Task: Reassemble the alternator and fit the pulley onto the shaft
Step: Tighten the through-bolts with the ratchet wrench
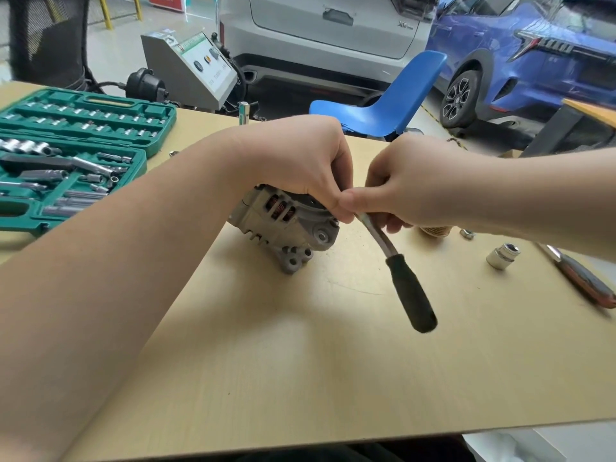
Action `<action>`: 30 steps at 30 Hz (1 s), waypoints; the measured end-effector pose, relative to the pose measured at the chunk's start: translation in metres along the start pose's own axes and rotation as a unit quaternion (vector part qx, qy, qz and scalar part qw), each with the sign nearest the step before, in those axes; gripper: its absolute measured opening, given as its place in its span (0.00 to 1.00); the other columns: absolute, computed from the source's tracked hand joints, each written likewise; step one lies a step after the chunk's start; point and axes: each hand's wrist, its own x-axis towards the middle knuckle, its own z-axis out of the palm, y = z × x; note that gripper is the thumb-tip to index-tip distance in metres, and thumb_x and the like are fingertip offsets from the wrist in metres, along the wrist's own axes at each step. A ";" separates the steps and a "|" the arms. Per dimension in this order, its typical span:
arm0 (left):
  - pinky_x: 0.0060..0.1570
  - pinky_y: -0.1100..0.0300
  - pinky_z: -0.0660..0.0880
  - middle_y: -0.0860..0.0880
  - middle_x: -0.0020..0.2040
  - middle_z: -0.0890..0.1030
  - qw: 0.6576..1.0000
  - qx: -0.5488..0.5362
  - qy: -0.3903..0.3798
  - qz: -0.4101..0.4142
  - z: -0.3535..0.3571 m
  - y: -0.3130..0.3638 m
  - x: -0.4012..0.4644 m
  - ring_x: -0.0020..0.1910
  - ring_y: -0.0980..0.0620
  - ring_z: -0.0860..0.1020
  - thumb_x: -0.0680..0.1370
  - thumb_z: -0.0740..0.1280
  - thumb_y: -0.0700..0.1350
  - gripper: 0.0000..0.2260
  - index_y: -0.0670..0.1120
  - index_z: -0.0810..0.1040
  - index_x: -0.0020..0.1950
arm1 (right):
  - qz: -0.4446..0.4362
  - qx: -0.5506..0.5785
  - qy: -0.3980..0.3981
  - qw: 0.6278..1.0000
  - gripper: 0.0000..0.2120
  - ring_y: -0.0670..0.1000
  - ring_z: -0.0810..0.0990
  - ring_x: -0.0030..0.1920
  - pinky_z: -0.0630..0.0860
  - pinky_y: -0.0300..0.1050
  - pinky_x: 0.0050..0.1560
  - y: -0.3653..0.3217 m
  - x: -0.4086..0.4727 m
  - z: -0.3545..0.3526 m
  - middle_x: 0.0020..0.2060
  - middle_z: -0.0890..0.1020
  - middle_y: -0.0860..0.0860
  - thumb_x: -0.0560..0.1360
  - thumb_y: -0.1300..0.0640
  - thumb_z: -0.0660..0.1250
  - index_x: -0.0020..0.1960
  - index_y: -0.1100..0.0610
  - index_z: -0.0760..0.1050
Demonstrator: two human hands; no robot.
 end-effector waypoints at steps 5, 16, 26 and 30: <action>0.41 0.61 0.80 0.59 0.44 0.88 1.000 -0.006 0.005 0.011 0.000 -0.001 -0.001 0.42 0.57 0.84 0.70 0.82 0.60 0.05 0.64 0.89 0.43 | -0.218 -0.298 0.069 0.927 0.12 0.55 0.80 0.41 0.80 0.53 0.42 0.011 -0.002 0.002 0.38 0.79 0.46 0.81 0.43 0.67 0.52 0.52 0.78; 0.43 0.55 0.82 0.59 0.42 0.87 1.000 0.007 0.012 0.007 0.000 0.001 -0.002 0.41 0.57 0.84 0.68 0.81 0.63 0.06 0.65 0.88 0.41 | -0.080 -0.110 0.056 0.989 0.17 0.53 0.83 0.35 0.77 0.45 0.31 0.006 0.002 0.004 0.30 0.83 0.48 0.75 0.36 0.71 0.40 0.49 0.81; 0.37 0.66 0.76 0.62 0.41 0.87 1.000 0.014 0.005 -0.004 0.001 0.001 0.001 0.41 0.63 0.83 0.69 0.81 0.61 0.06 0.63 0.88 0.40 | 0.004 0.026 0.017 0.999 0.21 0.42 0.81 0.25 0.71 0.38 0.26 0.007 0.004 0.003 0.27 0.84 0.45 0.71 0.32 0.73 0.36 0.51 0.83; 0.39 0.64 0.77 0.60 0.42 0.87 1.000 0.009 0.006 0.003 0.001 0.000 0.001 0.42 0.61 0.83 0.70 0.81 0.60 0.05 0.64 0.88 0.38 | -0.108 -0.136 0.072 0.982 0.15 0.52 0.82 0.36 0.73 0.44 0.31 0.012 0.003 0.006 0.30 0.83 0.47 0.76 0.37 0.71 0.43 0.49 0.82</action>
